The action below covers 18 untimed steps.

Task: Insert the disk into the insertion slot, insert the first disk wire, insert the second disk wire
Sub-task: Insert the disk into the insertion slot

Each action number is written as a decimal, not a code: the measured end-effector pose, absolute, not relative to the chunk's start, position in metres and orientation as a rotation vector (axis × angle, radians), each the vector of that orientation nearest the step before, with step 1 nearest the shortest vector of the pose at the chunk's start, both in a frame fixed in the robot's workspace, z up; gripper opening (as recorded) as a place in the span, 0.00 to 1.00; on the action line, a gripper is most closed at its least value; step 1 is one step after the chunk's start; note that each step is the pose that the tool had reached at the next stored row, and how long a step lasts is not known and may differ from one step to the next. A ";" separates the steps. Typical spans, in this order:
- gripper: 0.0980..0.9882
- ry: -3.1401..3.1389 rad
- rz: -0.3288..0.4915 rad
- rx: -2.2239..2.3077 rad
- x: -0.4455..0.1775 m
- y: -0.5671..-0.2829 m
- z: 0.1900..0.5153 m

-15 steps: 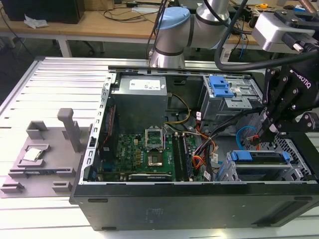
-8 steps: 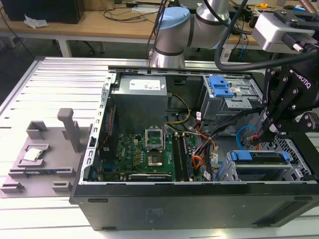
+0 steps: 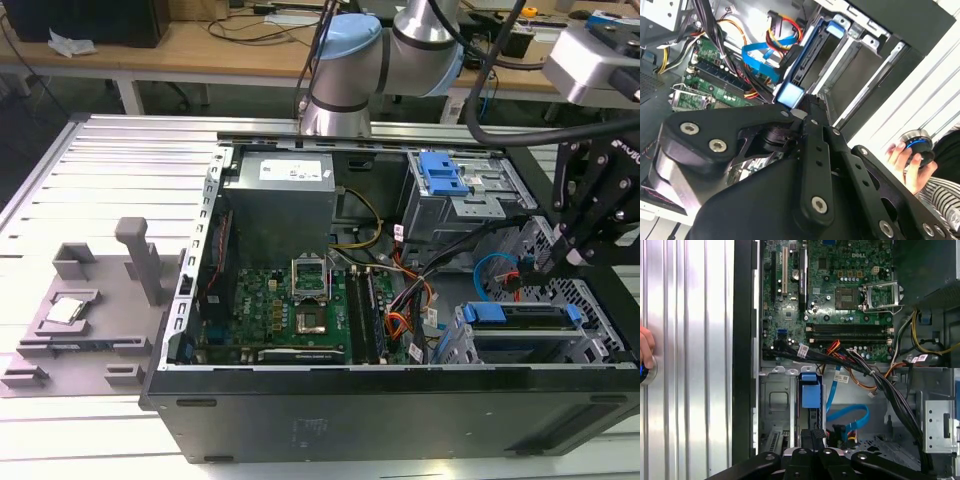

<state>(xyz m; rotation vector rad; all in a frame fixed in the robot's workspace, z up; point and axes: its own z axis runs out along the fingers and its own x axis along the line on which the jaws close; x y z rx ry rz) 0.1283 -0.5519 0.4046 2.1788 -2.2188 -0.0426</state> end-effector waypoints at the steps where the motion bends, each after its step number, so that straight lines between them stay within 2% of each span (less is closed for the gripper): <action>1: 0.01 -2.219 -0.043 2.179 0.130 -0.552 0.404; 18: 0.01 -2.217 -0.046 2.177 0.142 -0.552 0.388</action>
